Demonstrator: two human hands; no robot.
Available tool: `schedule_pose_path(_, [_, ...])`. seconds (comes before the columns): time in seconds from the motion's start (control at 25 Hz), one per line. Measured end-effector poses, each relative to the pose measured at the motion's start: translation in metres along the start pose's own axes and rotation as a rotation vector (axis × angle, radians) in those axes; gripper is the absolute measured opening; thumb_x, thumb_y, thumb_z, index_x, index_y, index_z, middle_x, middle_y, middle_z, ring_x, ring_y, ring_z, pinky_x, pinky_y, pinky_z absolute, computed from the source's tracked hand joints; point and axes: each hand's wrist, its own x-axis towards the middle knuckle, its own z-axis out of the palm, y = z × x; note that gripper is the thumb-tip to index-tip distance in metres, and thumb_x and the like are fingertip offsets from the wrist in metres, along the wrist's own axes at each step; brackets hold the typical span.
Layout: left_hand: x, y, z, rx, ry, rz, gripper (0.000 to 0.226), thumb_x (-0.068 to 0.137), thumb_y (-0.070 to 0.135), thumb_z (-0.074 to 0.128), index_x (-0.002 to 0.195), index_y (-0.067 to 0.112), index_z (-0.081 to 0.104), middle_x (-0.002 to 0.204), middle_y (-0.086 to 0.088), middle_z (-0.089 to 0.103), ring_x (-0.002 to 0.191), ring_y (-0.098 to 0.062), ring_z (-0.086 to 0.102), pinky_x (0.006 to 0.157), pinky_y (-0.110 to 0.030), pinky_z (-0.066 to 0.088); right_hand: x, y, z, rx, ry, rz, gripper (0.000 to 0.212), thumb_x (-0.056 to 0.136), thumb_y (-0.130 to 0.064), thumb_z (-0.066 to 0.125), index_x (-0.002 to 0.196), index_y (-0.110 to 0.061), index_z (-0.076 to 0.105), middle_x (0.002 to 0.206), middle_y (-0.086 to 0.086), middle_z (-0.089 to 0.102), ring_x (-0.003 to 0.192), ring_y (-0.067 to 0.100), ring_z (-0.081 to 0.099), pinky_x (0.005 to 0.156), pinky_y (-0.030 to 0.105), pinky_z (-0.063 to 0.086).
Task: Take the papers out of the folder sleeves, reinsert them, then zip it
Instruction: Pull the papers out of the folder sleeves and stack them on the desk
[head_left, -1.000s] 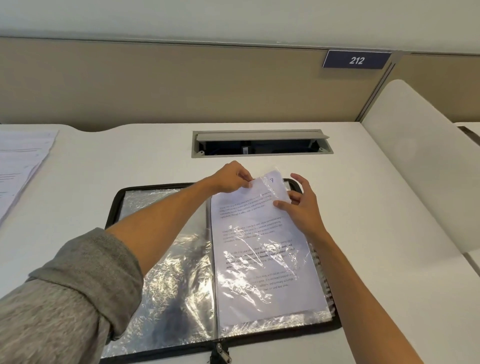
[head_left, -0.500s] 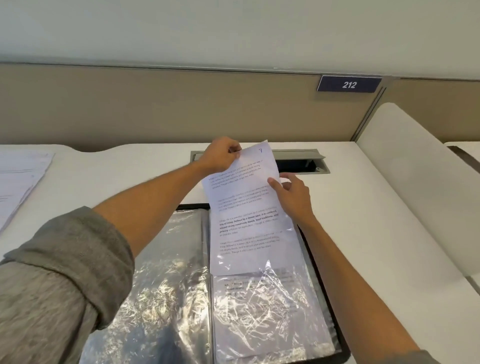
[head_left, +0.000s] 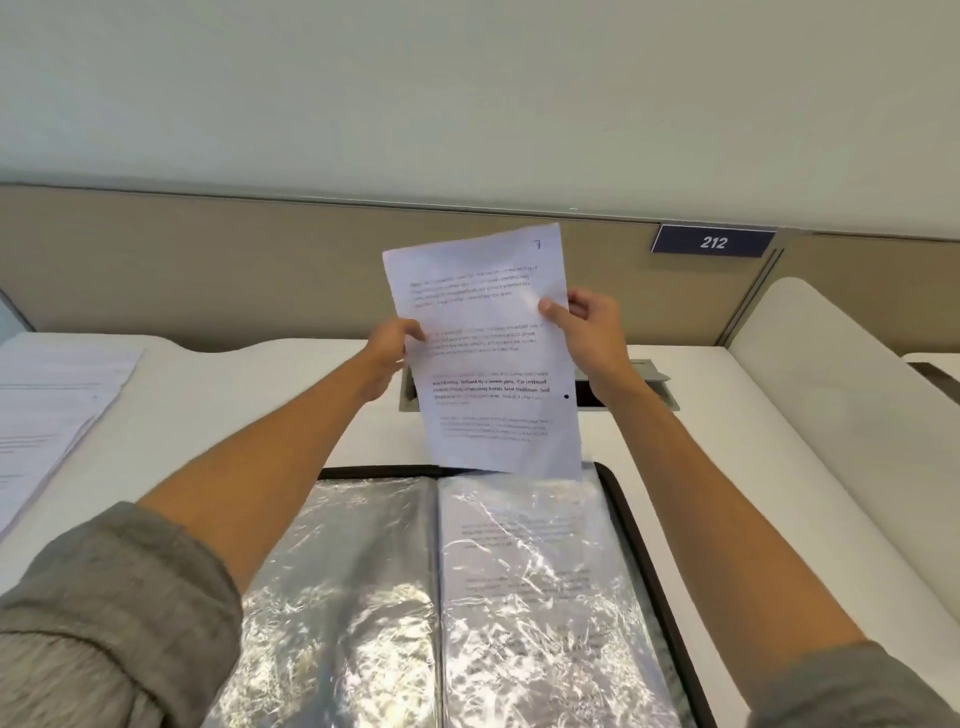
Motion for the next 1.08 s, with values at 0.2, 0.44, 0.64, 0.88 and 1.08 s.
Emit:
schedule_pose_path(0.2, [-0.025,0.015,-0.026,-0.124,-0.12,0.1,0.029,0.087,0.0,0.057,0.112,0.011,0.066,0.116,-0.005,0.07,0.102,-0.023,0.067,0.09,-0.037,0.054,-0.002,-0.031,0.024,0.072,0.128,-0.035,0.011,0.093,-0.016,0.065,0.098,-0.007,0.067,0.081,-0.006,0.073,0.07,0.005,0.069,0.066,0.026,0.057])
schedule_pose_path(0.44, [-0.056,0.019,-0.094,-0.04,0.018,0.129,0.022,0.088,-0.001,0.061,0.106,0.01,0.066,0.104,-0.003,0.071,0.09,-0.021,0.069,0.072,-0.029,0.056,-0.053,-0.008,0.084,-0.133,0.033,-0.029,0.014,0.087,-0.008,0.063,0.097,-0.015,0.069,0.091,-0.004,0.074,0.083,0.017,0.072,0.07,0.034,0.06])
schedule_pose_path(0.64, [-0.105,-0.017,-0.163,0.1,0.224,0.147,0.026,0.086,-0.004,0.063,0.105,0.013,0.068,0.096,0.003,0.071,0.081,-0.016,0.069,0.067,-0.028,0.056,-0.1,0.004,0.153,-0.135,0.028,-0.028,0.041,0.084,-0.008,0.069,0.121,-0.017,0.053,0.084,-0.004,0.074,0.072,0.014,0.07,0.062,0.019,0.053])
schedule_pose_path(0.88, [-0.163,-0.08,-0.267,0.173,0.461,0.02,0.019,0.082,0.0,0.06,0.1,0.0,0.065,0.099,-0.009,0.072,0.09,-0.031,0.07,0.081,-0.049,0.058,-0.169,0.035,0.249,-0.233,-0.141,0.02,0.051,0.087,-0.012,0.07,0.134,-0.024,0.053,0.087,-0.003,0.068,0.072,0.004,0.065,0.064,0.019,0.053])
schedule_pose_path(1.08, [-0.213,-0.114,-0.353,0.266,0.587,-0.071,0.018,0.082,0.0,0.062,0.097,0.009,0.067,0.096,-0.008,0.071,0.093,-0.03,0.067,0.087,-0.047,0.055,-0.226,0.053,0.322,-0.242,-0.3,0.073,0.026,0.086,-0.014,0.071,0.112,-0.021,0.069,0.094,0.0,0.07,0.078,0.006,0.066,0.078,0.02,0.054])
